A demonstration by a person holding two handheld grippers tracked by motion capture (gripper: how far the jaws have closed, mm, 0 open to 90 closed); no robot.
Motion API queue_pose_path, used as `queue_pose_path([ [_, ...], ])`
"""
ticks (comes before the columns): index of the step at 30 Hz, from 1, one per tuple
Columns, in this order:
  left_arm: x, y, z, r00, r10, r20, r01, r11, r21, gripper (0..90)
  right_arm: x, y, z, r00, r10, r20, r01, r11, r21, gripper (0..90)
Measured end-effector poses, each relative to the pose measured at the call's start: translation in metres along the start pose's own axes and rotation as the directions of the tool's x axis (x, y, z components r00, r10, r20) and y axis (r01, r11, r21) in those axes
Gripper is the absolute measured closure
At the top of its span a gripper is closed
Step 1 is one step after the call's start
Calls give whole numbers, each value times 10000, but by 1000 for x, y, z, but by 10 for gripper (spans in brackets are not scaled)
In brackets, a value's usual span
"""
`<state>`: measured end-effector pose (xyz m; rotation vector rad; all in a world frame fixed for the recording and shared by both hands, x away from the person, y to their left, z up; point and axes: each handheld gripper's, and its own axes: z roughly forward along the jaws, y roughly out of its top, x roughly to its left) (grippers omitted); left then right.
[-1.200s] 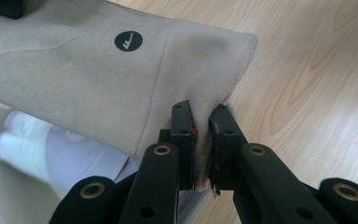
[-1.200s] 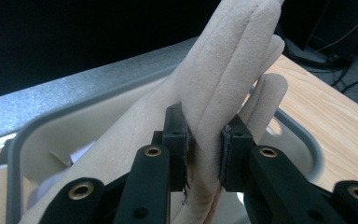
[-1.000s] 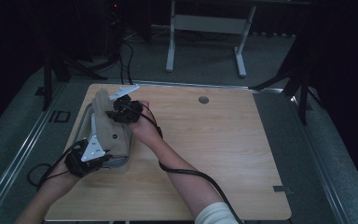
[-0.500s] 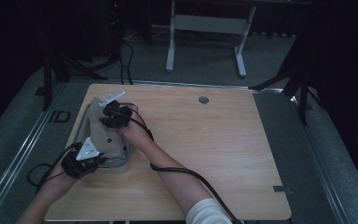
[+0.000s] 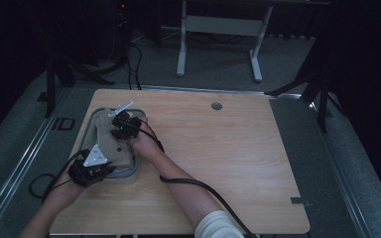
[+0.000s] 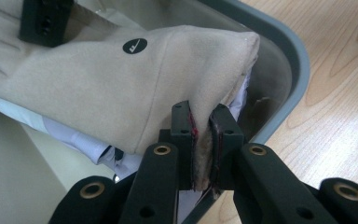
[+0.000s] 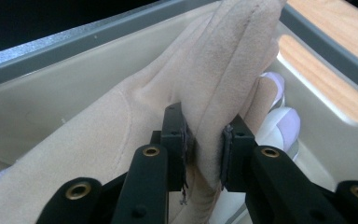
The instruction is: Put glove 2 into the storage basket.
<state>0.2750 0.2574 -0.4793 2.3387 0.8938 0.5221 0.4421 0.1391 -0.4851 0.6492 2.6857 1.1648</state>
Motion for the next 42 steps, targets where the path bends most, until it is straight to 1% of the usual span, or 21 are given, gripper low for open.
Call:
queue_pose_path([
  [4, 1, 0, 0, 9997, -178, 155, 179, 9998, -48, 818, -1, 2, -2, 10000, 20, -28, -19, 10000, 62, 706],
  [5, 2, 1, -2, 9993, -321, 184, 322, 9995, -49, 789, -2, 3, -6, 9999, 83, -87, -83, 10000, 33, 644],
  [7, 2, 2, -4, 9993, -341, 175, 343, 9994, -105, 774, -3, 4, -10, 10000, 12, 9, -12, 10000, -16, 611],
  [8, 2, 3, -6, 9992, -348, 181, 350, 9993, -138, 682, -5, 6, -17, 10000, 20, -42, -20, 9999, -102, 518],
  [10, 3, 5, -13, 9987, -476, 198, 482, 9983, -316, 663, -6, 6, -20, 10000, -35, 71, 36, 9999, -122, 494],
  [11, 2, 7, -16, 9984, -551, 125, 555, 9977, -380, 598, -8, 6, -29, 9999, -61, 79, 63, 9997, -217, 426],
  [13, 2, 11, -24, 9966, -818, 92, 822, 9949, -586, 573, -9, 7, -33, 9999, -78, 106, 81, 9997, -237, 400],
  [15, 0, 15, -30, 9950, -1000, 29, 998, 9912, -868, 496, -11, 7, -41, 9999, 56, -86, -58, 9996, -273, 339],
  [16, 0, 17, -33, 9925, -1208, 158, 1218, 9875, -996, 439, -12, 6, -45, 9997, 128, -219, -135, 9995, -297, 287],
  [17, 0, 19, -34, 9907, -1342, 206, 1356, 9851, -1058, 357, -14, 4, -53, 9974, 218, -692, -242, 9991, -348, 205],
  [18, -1, 21, -36, 9893, -1420, 322, 1449, 9812, -1275, 357, -14, 4, -53, 9974, 218, -692, -242, 9991, -348, 205],
  [19, -3, 25, -36, 9835, -1634, 780, 1729, 9754, -1367, 239, -13, 2, -60, 9968, 277, -749, -318, 9980, -543, 181],
  [20, -3, 25, -36, 9835, -1634, 780, 1729, 9754, -1367, 217, -12, -1, -63, 9963, 46, -854, -96, 9983, -580, 150],
  [24, -13, 31, -28, 9854, -1413, 952, 1544, 9768, -1483, 143, -9, -8, -72, 9975, -99, -705, 50, 9975, -700, 149],
  [26, -20, 35, -23, 9840, -1438, 1054, 1623, 9669, -1967, 133, -9, -15, -79, 9982, -258, -544, 211, 9961, -855, 146],
  [27, -22, 36, -21, 9840, -1436, 1053, 1632, 9639, -2102, 117, -10, -17, -82, 9977, -266, -621, 209, 9958, -896, 142],
  [30, -29, 40, -19, 9864, -1415, 835, 1590, 9496, -2702, 107, -12, -24, -89, 9982, -391, -447, 348, 9951, -922, 142],
  [32, -35, 44, -18, 9853, -1347, 1051, 1602, 9424, -2935, 107, -14, -32, -95, 9987, -360, -357, 326, 9953, -914, 143],
  [34, -37, 45, -17, 9854, -1334, 1058, 1594, 9409, -2989, 107, -17, -38, -98, 9987, -361, -373, 326, 9953, -912, 143],
  [37, -42, 47, -14, 9866, -1198, 1108, 1477, 9443, -2941, 107, -19, -45, -101, 9989, -314, -362, 280, 9955, -902, 143],
  [42, -54, 54, -3, 9843, -958, 1482, 1362, 9465, -2926, 109, -25, -63, -111, 9991, -321, -259, 299, 9962, -823, 146],
])
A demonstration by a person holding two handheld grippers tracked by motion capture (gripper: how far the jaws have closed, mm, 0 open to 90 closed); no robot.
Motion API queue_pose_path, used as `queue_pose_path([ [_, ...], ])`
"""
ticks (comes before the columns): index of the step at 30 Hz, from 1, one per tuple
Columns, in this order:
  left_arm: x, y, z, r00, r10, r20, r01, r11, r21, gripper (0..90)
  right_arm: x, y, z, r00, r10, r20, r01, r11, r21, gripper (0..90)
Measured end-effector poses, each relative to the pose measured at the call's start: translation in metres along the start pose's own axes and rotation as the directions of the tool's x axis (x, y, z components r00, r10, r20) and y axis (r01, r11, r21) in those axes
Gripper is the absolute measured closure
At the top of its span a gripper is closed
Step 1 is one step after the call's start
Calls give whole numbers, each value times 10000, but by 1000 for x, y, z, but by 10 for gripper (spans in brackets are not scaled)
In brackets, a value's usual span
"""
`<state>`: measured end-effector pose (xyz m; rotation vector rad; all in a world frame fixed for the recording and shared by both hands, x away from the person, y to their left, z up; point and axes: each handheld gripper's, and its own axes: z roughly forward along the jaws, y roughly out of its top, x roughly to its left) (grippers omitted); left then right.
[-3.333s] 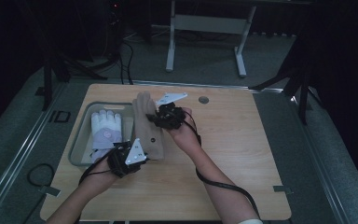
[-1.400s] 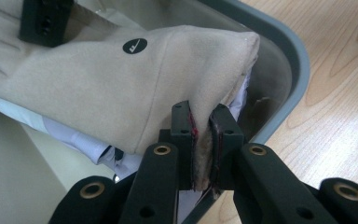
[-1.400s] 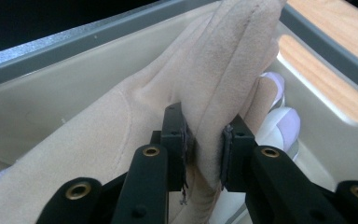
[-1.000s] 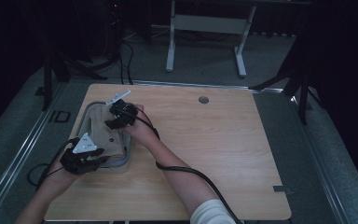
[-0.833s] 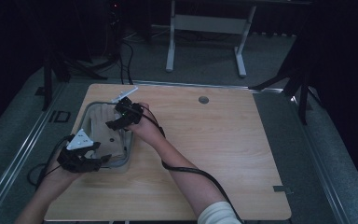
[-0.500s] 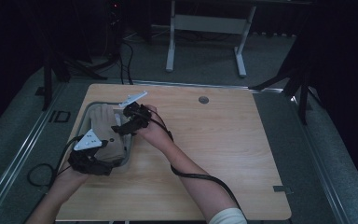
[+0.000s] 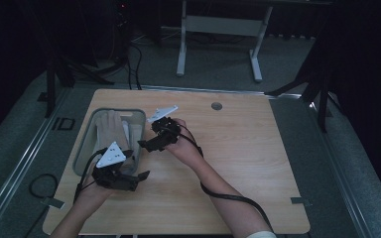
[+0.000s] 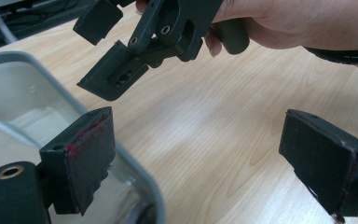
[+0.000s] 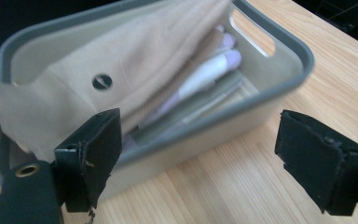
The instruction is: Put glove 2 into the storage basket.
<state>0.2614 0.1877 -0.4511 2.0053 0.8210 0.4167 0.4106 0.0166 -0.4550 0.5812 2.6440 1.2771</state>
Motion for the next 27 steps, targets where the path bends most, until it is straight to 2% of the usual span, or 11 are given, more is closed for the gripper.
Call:
queue_pose_path([
  [5, -9, 0, 12, 9997, -21, 263, 23, 10000, -82, 109, -5, -15, -8, 9998, 179, 76, -179, 9998, 33, 146],
  [7, -9, 0, 12, 9997, -21, 263, 23, 10000, -82, 109, -6, -19, -11, 9997, 207, 113, -207, 9998, 32, 146],
  [8, -14, -1, 19, 9982, -19, 593, 27, 9999, -120, 109, -8, -26, -14, 9997, 236, 101, -236, 9997, 78, 146],
  [11, -18, -2, 25, 9971, 38, 765, -34, 10000, -58, 109, -10, -36, -18, 9996, 254, 153, -256, 9996, 133, 146],
  [13, -23, -4, 32, 9955, 165, 930, -173, 9998, 74, 109, -10, -38, -20, 9995, 258, 172, -260, 9996, 137, 146],
  [27, -35, -18, 59, 9869, 107, 1612, -207, 9979, 606, 113, -18, -80, -35, 9987, 423, 267, -428, 9989, 167, 146],
])
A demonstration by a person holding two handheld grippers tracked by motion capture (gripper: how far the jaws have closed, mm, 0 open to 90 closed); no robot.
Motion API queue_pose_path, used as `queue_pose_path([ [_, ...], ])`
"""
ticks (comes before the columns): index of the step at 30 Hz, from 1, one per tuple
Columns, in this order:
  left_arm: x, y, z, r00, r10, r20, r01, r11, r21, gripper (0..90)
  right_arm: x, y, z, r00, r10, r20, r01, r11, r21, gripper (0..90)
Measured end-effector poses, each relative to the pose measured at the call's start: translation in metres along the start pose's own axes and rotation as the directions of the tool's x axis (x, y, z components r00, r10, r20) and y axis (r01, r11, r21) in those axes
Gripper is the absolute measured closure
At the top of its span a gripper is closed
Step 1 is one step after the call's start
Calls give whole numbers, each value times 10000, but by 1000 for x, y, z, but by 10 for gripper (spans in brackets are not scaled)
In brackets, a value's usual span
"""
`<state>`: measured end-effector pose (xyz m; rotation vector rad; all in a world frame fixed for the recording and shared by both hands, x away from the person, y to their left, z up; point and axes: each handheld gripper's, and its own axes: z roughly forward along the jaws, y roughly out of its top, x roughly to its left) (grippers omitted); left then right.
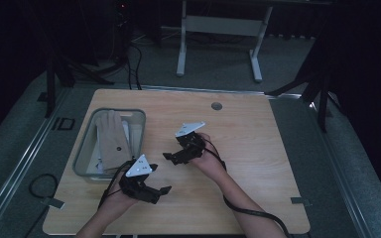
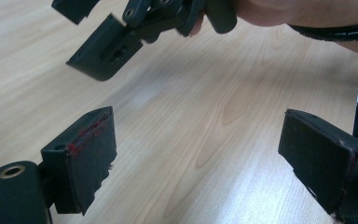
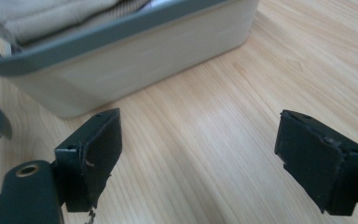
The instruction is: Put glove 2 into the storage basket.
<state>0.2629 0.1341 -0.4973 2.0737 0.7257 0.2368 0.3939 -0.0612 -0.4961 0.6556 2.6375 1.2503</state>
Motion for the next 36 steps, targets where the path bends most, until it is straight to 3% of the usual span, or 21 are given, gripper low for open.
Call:
queue_pose_path([
  [6, -2, -10, 18, 9997, -69, 231, 65, 9998, 189, 113, -2, -19, -5, 10000, 47, 72, -48, 10000, 87, 146],
  [9, -4, -12, 25, 9998, 65, 180, -70, 9996, 276, 113, -4, -31, -8, 9999, 123, 29, -123, 9999, 79, 145],
  [17, -8, -15, 41, 9981, 253, 567, -274, 9990, 365, 113, -6, -57, -17, 9993, 364, 114, -365, 9993, 74, 142],
  [21, -10, -17, 47, 9966, 683, 469, -696, 9972, 259, 111, -8, -66, -23, 9987, 423, 301, -417, 9989, -199, 143],
  [25, -9, -19, 52, 9968, 492, 625, -496, 9988, 43, 110, -8, -75, -27, 9977, 563, 379, -541, 9970, -557, 143],
  [29, -7, -21, 59, 9955, 517, 800, -538, 9983, 243, 107, -9, -83, -29, 9968, 733, 332, -713, 9958, -570, 143],
  [31, -7, -22, 61, 9951, 386, 913, -408, 9989, 220, 101, -10, -86, -29, 9963, 758, 402, -734, 9956, -576, 144],
  [36, -8, -23, 60, 9943, 490, 946, -503, 9987, 113, 101, -13, -91, -30, 9943, 988, 391, -959, 9930, -696, 143],
])
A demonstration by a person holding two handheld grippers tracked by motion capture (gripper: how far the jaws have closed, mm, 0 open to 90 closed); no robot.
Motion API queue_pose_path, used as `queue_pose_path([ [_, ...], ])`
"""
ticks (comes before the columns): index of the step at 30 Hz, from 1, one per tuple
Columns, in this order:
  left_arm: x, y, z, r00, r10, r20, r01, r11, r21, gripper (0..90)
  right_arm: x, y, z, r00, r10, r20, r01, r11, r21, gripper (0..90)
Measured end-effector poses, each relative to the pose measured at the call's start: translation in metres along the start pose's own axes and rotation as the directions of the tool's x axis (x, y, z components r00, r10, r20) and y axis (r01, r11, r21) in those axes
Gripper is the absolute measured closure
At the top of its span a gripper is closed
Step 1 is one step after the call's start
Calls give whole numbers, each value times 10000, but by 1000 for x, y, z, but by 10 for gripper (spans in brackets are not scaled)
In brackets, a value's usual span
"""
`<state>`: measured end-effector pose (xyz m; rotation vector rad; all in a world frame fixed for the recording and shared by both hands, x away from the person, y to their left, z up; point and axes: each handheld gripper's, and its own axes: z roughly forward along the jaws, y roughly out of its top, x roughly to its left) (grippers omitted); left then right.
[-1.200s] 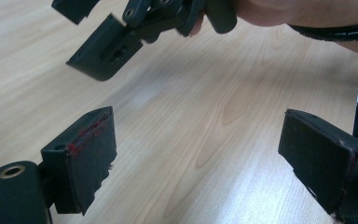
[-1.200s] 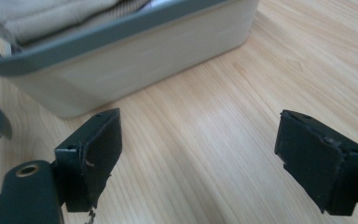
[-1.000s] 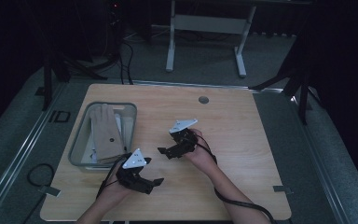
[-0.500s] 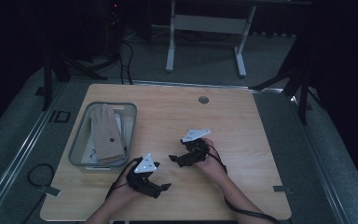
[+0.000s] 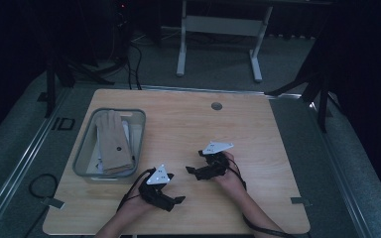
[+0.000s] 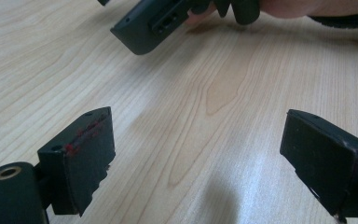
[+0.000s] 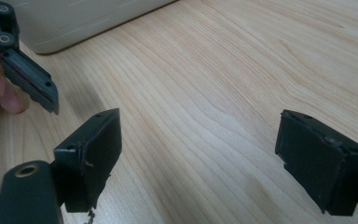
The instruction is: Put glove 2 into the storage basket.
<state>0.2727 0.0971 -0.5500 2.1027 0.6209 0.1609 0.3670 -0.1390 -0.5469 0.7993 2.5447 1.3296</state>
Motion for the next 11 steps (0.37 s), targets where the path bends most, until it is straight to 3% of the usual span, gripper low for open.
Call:
queue_pose_path([
  [11, 2, -1, -3, 10000, -88, 29, 89, 9998, -181, 101, -1, -6, 4, 10000, 23, 65, -23, 10000, 60, 143],
])
